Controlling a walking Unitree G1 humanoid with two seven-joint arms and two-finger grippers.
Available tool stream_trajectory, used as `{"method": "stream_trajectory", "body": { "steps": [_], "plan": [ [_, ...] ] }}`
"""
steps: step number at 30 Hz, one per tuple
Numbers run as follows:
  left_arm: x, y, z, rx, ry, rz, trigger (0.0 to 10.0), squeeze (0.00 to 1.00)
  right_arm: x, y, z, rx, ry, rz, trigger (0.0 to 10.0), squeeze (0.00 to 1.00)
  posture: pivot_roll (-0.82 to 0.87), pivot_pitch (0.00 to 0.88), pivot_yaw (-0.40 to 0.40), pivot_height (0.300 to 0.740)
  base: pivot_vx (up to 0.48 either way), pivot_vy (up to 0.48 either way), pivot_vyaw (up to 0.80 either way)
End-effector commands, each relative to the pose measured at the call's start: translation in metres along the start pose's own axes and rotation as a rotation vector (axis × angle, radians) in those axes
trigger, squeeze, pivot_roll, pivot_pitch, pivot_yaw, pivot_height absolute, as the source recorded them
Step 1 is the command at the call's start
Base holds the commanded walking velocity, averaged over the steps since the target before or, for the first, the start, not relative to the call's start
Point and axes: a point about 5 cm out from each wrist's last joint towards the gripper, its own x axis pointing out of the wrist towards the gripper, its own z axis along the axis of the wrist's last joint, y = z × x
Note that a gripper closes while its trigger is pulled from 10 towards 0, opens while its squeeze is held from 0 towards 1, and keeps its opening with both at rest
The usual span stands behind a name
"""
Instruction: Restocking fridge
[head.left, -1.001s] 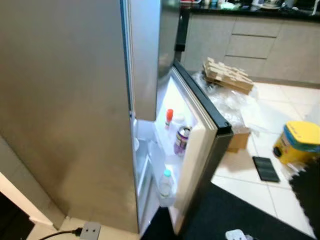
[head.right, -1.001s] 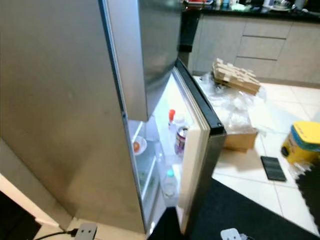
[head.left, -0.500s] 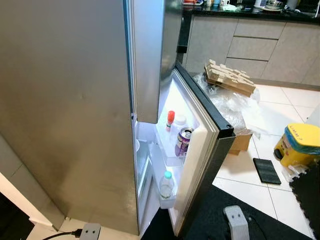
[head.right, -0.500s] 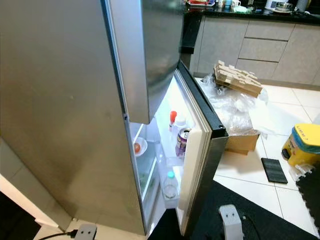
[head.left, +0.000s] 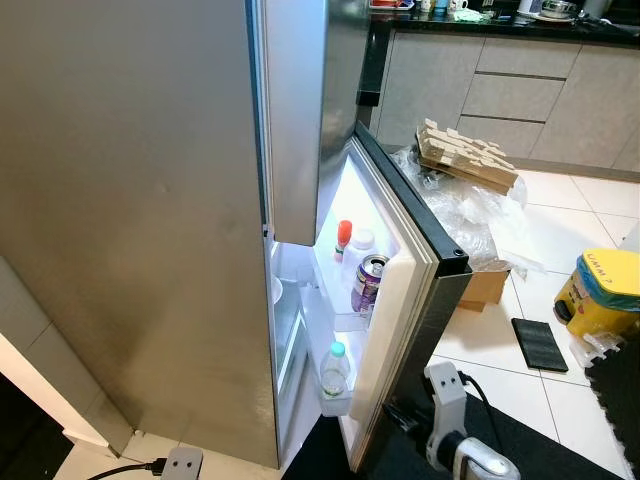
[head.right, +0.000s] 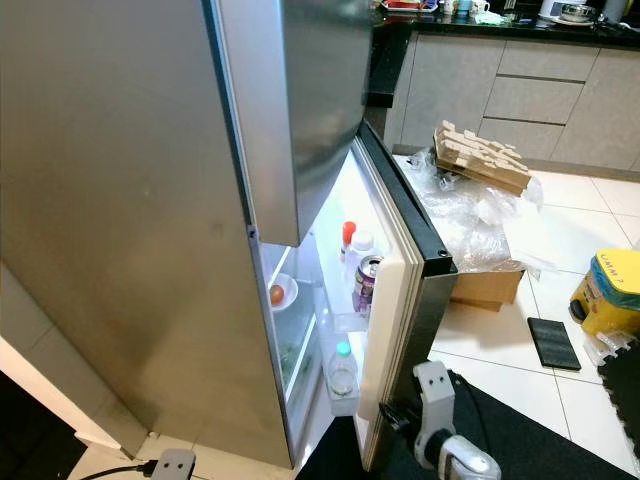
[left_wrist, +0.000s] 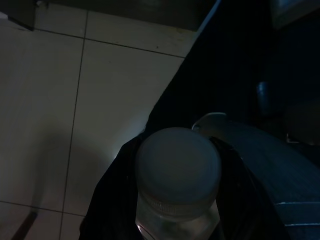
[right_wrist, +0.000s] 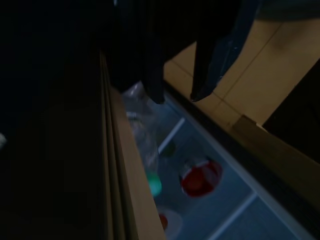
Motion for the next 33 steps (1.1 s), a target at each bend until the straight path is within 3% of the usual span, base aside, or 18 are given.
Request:
{"method": "stream_trajectory", "body": {
  "steps": [1, 14, 16, 22, 30, 33],
  "plan": [
    [0.000, -0.003, -0.002, 0.010, 0.009, -0.014, 10.0, 0.00, 0.002, -0.001, 0.009, -0.016, -0.046, -0.005, 10.0, 0.00, 0.01, 0.000, -0.010, 0.740, 0.000, 0.000, 0.00],
    [0.000, -0.005, -0.004, 0.006, 0.011, -0.020, 10.0, 0.00, -0.001, -0.015, 0.020, -0.071, -0.090, -0.147, 10.0, 0.00, 0.02, 0.000, -0.018, 0.740, 0.000, 0.000, 0.00],
    [0.000, -0.007, -0.004, 0.006, 0.011, -0.025, 10.0, 0.00, -0.010, -0.034, 0.023, -0.075, -0.097, -0.299, 10.0, 0.00, 0.02, 0.000, -0.018, 0.740, 0.000, 0.000, 0.00],
    [0.000, -0.007, -0.004, 0.006, 0.009, -0.027, 10.0, 0.00, -0.029, -0.063, 0.029, -0.099, -0.089, -0.502, 10.0, 0.00, 0.02, 0.000, -0.020, 0.740, 0.000, 0.000, 0.00],
    [0.000, -0.008, -0.005, 0.006, 0.011, -0.029, 10.0, 0.00, -0.042, -0.076, 0.028, -0.100, -0.081, -0.605, 10.0, 0.00, 0.02, 0.000, -0.020, 0.740, 0.000, 0.000, 0.00],
    [0.000, -0.008, -0.006, 0.010, 0.014, -0.033, 10.0, 0.00, -0.056, -0.087, 0.023, -0.099, -0.049, -0.684, 10.0, 0.00, 0.01, 0.000, -0.020, 0.740, 0.000, 0.000, 0.00]
  ]
}}
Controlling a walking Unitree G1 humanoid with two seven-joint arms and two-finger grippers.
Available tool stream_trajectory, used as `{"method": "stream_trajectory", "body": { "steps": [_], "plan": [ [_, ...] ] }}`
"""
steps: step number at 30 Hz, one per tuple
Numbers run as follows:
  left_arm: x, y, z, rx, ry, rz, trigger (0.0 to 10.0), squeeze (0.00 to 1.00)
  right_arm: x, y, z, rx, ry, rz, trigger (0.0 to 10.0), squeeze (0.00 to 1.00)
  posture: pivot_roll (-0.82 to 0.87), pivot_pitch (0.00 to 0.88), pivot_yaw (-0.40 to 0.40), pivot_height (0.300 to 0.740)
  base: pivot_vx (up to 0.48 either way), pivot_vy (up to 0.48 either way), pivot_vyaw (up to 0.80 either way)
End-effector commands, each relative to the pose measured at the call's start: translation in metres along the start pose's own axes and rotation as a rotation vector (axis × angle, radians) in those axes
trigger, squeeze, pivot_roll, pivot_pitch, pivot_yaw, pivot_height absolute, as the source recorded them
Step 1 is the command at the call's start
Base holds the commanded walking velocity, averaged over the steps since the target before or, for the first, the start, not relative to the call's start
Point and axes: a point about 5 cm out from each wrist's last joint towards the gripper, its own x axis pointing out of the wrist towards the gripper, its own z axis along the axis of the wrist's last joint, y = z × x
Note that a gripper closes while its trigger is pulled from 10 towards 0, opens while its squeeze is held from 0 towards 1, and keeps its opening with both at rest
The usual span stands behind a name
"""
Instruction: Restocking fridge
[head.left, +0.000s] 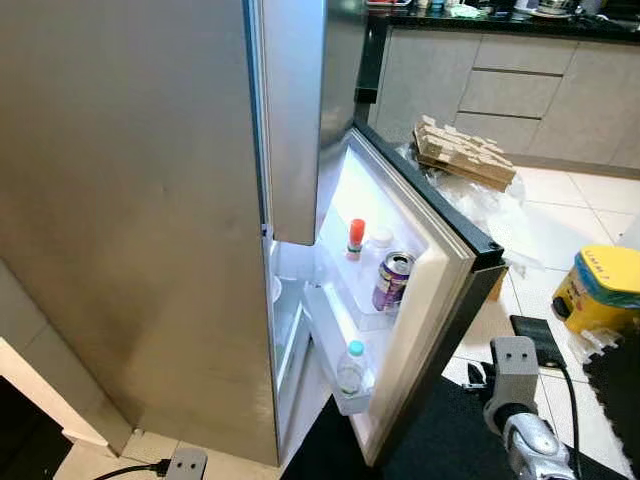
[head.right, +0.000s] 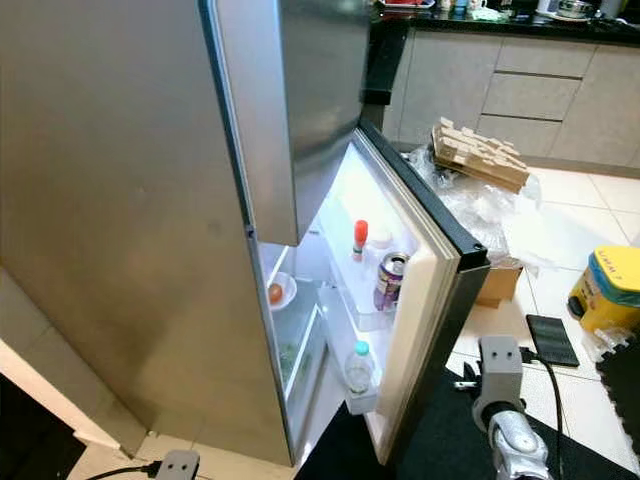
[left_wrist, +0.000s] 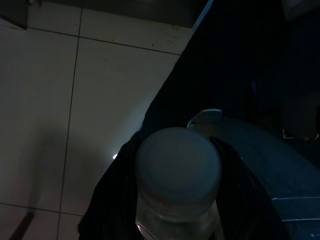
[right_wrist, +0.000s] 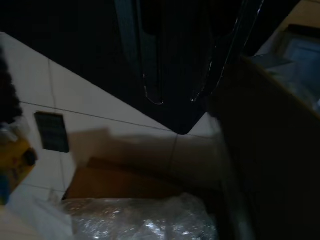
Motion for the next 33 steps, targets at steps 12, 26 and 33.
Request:
{"method": "stream_trajectory", "body": {
  "steps": [12, 26, 33],
  "plan": [
    [0.001, -0.010, -0.004, 0.011, 0.010, -0.027, 10.0, 0.00, -0.043, 0.019, -0.081, -0.056, 0.368, 0.096, 10.0, 0.00, 0.01, 0.000, -0.032, 0.740, 0.000, 0.000, 0.00],
    [0.001, -0.007, -0.003, 0.031, 0.014, -0.026, 10.0, 0.00, -0.020, 0.074, -0.036, -0.011, 0.102, 0.499, 10.0, 0.00, 0.01, 0.000, -0.028, 0.740, 0.000, 0.000, 0.00],
    [0.001, -0.008, -0.002, 0.038, 0.011, -0.031, 10.0, 0.00, 0.000, 0.078, 0.005, -0.089, -0.055, 0.518, 10.0, 0.00, 0.01, 0.000, -0.029, 0.740, 0.000, 0.000, 0.00]
  ]
}}
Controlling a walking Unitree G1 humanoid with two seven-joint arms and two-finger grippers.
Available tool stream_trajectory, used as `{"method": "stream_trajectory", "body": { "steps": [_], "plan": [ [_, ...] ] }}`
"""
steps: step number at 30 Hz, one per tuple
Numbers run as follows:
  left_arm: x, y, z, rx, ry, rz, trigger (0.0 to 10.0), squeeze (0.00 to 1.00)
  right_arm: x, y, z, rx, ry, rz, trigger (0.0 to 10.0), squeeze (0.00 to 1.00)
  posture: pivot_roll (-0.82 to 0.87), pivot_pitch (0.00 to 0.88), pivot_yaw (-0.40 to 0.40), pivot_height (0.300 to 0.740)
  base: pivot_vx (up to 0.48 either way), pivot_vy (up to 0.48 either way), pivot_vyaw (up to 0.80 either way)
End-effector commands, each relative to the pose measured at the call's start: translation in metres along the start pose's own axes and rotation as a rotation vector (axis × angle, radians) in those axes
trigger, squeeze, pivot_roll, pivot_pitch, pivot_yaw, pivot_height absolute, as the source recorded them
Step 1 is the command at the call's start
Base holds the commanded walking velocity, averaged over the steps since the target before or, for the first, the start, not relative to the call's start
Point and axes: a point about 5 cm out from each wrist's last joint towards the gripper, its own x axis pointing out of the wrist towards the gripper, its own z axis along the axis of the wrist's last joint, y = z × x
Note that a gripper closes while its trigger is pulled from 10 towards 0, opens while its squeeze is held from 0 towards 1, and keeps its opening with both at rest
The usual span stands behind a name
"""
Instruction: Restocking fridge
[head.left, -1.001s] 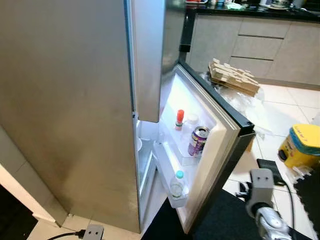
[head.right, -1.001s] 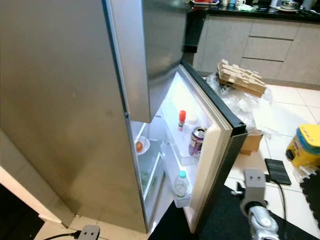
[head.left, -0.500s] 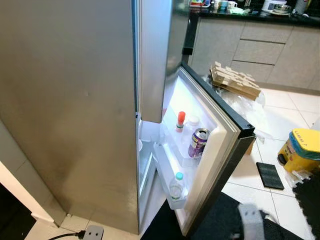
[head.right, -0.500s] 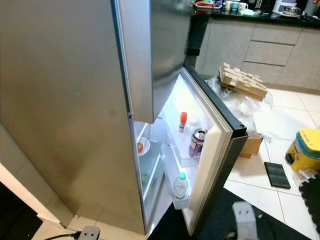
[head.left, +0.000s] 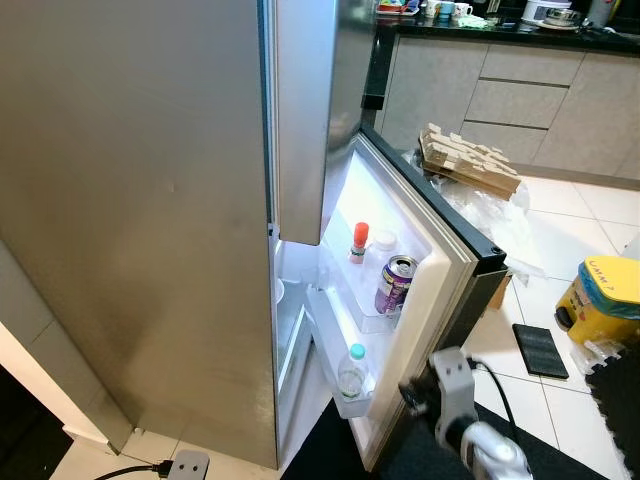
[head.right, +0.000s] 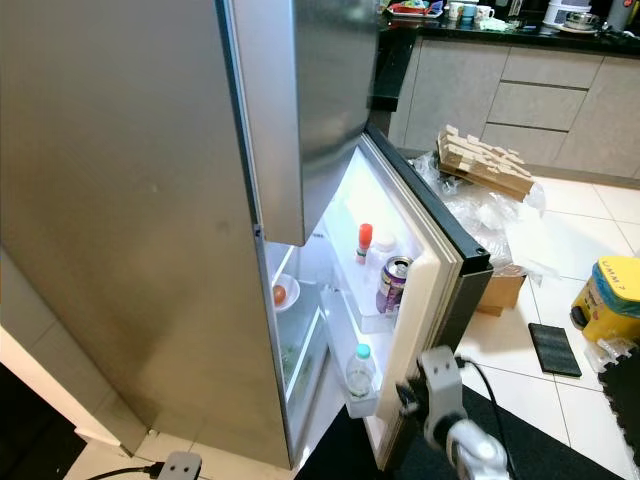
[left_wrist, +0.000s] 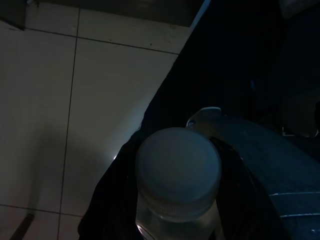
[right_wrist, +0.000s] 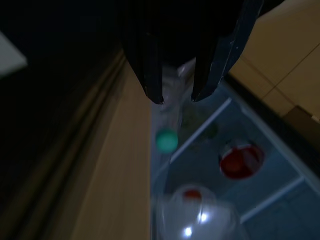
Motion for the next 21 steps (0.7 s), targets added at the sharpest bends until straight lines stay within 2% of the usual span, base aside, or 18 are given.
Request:
{"method": "stream_trajectory", "body": {
  "steps": [1, 10, 16, 19, 21],
  "plan": [
    [0.001, -0.006, 0.000, 0.008, 0.002, -0.022, 10.0, 0.00, 0.001, -0.004, 0.008, -0.061, -0.029, 0.002, 10.0, 0.00, 0.01, 0.000, -0.029, 0.740, 0.000, 0.000, 0.00],
    [0.001, -0.007, -0.002, 0.005, 0.006, -0.024, 10.0, 0.00, 0.004, -0.014, 0.025, -0.157, -0.087, -0.070, 10.0, 0.00, 0.01, 0.000, -0.028, 0.740, 0.000, 0.000, 0.00],
    [0.001, -0.007, -0.002, 0.006, 0.005, -0.026, 10.0, 0.00, -0.004, -0.036, 0.031, -0.227, -0.086, -0.232, 10.0, 0.00, 0.01, 0.000, -0.028, 0.740, 0.000, 0.000, 0.00],
    [0.001, -0.007, -0.002, 0.006, 0.004, -0.026, 10.0, 0.00, -0.006, -0.041, 0.033, -0.240, -0.088, -0.265, 10.0, 0.00, 0.01, 0.000, -0.028, 0.740, 0.000, 0.000, 0.00],
    [0.001, -0.007, -0.002, 0.005, 0.003, -0.026, 10.0, 0.00, -0.011, -0.053, 0.036, -0.252, -0.088, -0.327, 10.0, 0.00, 0.01, 0.000, -0.028, 0.740, 0.000, 0.000, 0.00]
  ]
}}
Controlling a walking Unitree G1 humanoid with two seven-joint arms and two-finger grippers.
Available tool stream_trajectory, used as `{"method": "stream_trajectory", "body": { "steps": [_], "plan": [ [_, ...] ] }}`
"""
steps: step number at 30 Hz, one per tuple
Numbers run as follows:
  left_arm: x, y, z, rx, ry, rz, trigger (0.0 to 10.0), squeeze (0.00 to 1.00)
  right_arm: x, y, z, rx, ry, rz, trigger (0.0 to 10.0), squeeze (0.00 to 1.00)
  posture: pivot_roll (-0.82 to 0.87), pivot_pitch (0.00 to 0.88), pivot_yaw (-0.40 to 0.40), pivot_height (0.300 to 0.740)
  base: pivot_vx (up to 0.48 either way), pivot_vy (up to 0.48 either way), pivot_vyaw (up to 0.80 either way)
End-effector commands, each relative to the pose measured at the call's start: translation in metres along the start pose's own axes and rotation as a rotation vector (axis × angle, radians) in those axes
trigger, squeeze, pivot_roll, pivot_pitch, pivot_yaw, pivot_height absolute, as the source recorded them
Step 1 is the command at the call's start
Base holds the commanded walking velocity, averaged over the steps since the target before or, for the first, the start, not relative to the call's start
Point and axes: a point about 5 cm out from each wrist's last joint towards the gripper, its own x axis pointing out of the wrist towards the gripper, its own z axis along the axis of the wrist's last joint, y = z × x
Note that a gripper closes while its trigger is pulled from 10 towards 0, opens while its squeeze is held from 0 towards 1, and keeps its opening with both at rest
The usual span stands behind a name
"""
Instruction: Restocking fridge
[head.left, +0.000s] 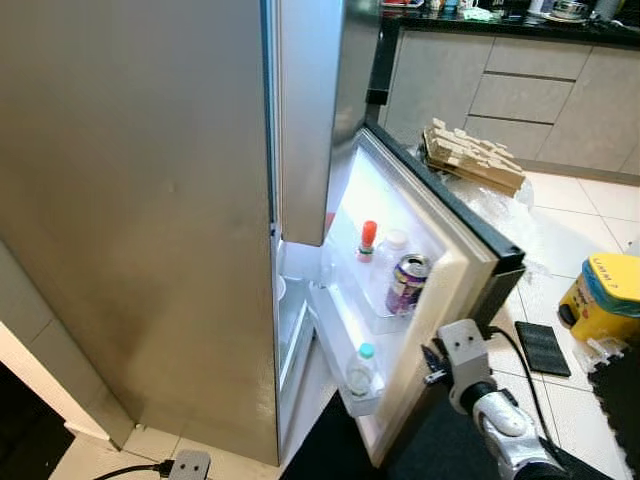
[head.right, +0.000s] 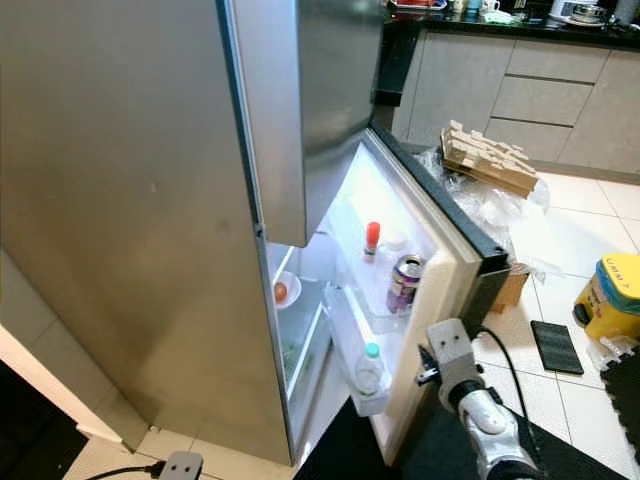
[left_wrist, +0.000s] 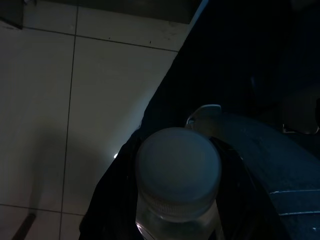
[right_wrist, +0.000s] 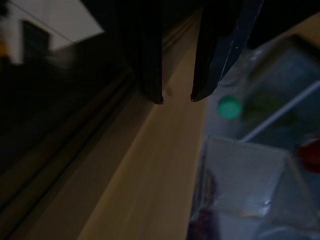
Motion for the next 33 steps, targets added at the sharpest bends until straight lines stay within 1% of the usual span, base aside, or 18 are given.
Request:
{"method": "stream_trajectory", "body": {
  "steps": [1, 2, 4, 6, 7, 8, 11, 12, 14, 15, 16, 21, 23, 25, 28, 31, 32, 33],
  "plan": [
    [0.001, -0.005, -0.001, -0.002, 0.002, -0.016, 10.0, 0.00, 0.000, -0.013, 0.004, -0.016, -0.013, -0.064, 10.0, 0.00, 0.01, 0.000, -0.028, 0.740, 0.000, 0.000, 0.00],
    [0.001, -0.005, -0.001, -0.002, 0.002, -0.016, 10.0, 0.00, 0.000, -0.013, 0.004, -0.016, -0.013, -0.064, 10.0, 0.00, 0.01, 0.000, -0.028, 0.740, 0.000, 0.000, 0.00],
    [0.001, -0.005, -0.001, -0.002, 0.001, -0.016, 10.0, 0.00, -0.002, -0.023, 0.003, -0.031, 0.000, -0.110, 10.0, 0.00, 0.01, 0.000, -0.028, 0.740, 0.000, 0.000, 0.00],
    [0.001, -0.005, -0.002, -0.002, 0.001, -0.017, 10.0, 0.00, -0.003, -0.026, 0.002, -0.035, 0.004, -0.124, 10.0, 0.00, 0.01, 0.000, -0.028, 0.740, 0.000, 0.000, 0.00],
    [0.001, -0.005, -0.002, -0.003, 0.001, -0.017, 10.0, 0.00, -0.006, -0.033, 0.000, -0.035, 0.013, -0.153, 10.0, 0.00, 0.02, 0.000, -0.026, 0.740, 0.000, 0.000, 0.00],
    [0.001, -0.005, -0.002, -0.003, 0.001, -0.017, 10.0, 0.00, -0.006, -0.033, 0.000, -0.035, 0.013, -0.153, 10.0, 0.00, 0.02, 0.000, -0.026, 0.740, 0.000, 0.000, 0.00],
    [0.000, -0.005, -0.002, -0.004, 0.002, -0.018, 10.0, 0.00, -0.023, -0.067, -0.010, -0.034, 0.077, -0.292, 10.0, 0.00, 0.02, 0.000, -0.027, 0.740, 0.000, 0.000, 0.00],
    [0.000, -0.005, -0.002, -0.004, 0.002, -0.018, 10.0, 0.00, -0.023, -0.067, -0.010, -0.034, 0.077, -0.292, 10.0, 0.00, 0.02, 0.000, -0.027, 0.740, 0.000, 0.000, 0.00],
    [0.000, -0.004, -0.003, -0.004, 0.003, -0.016, 10.0, 0.00, -0.037, -0.089, -0.017, -0.048, 0.123, -0.378, 10.0, 0.00, 0.02, 0.000, -0.027, 0.740, 0.000, 0.000, 0.00],
    [0.000, -0.004, -0.003, -0.005, 0.003, -0.015, 10.0, 0.00, -0.047, -0.104, -0.020, -0.057, 0.152, -0.438, 10.0, 0.00, 0.02, 0.000, -0.029, 0.740, 0.000, 0.000, 0.00],
    [0.000, -0.004, -0.003, -0.005, 0.003, -0.015, 10.0, 0.00, -0.047, -0.104, -0.020, -0.057, 0.152, -0.438, 10.0, 0.00, 0.02, 0.000, -0.029, 0.740, 0.000, 0.000, 0.00],
    [0.000, -0.004, -0.003, -0.006, 0.001, -0.014, 10.0, 0.00, -0.065, -0.128, -0.025, -0.050, 0.187, -0.554, 10.0, 0.00, 0.02, 0.000, -0.029, 0.740, 0.000, 0.000, 0.00],
    [0.000, -0.004, -0.003, -0.006, 0.001, -0.014, 10.0, 0.00, -0.067, -0.130, -0.026, -0.040, 0.189, -0.563, 10.0, 0.00, 0.02, 0.000, -0.029, 0.740, 0.000, 0.000, 0.00],
    [0.000, -0.005, -0.003, -0.005, 0.001, -0.016, 10.0, 0.00, -0.067, -0.123, -0.033, -0.015, 0.225, -0.536, 10.0, 0.00, 0.02, 0.000, -0.029, 0.740, 0.000, 0.000, 0.00],
    [0.000, -0.005, -0.002, -0.006, 0.000, -0.018, 10.0, 0.00, -0.066, -0.103, -0.048, 0.031, 0.296, -0.448, 10.0, 0.00, 0.01, 0.000, -0.029, 0.740, 0.000, 0.000, 0.00],
    [0.001, -0.006, -0.001, -0.008, -0.004, -0.019, 10.0, 0.00, -0.067, -0.074, -0.067, 0.108, 0.370, -0.346, 10.0, 0.00, 0.02, 0.000, -0.031, 0.740, 0.000, 0.000, 0.00],
    [0.001, -0.006, -0.001, -0.008, -0.004, -0.019, 10.0, 0.00, -0.067, -0.074, -0.067, 0.108, 0.370, -0.346, 10.0, 0.00, 0.02, 0.000, -0.031, 0.740, 0.000, 0.000, 0.00],
    [0.001, -0.006, 0.000, -0.009, -0.005, -0.019, 10.0, 0.00, -0.067, -0.064, -0.072, 0.131, 0.385, -0.308, 10.0, 0.00, 0.02, 0.000, -0.031, 0.740, 0.000, 0.000, 0.00]
  ]
}}
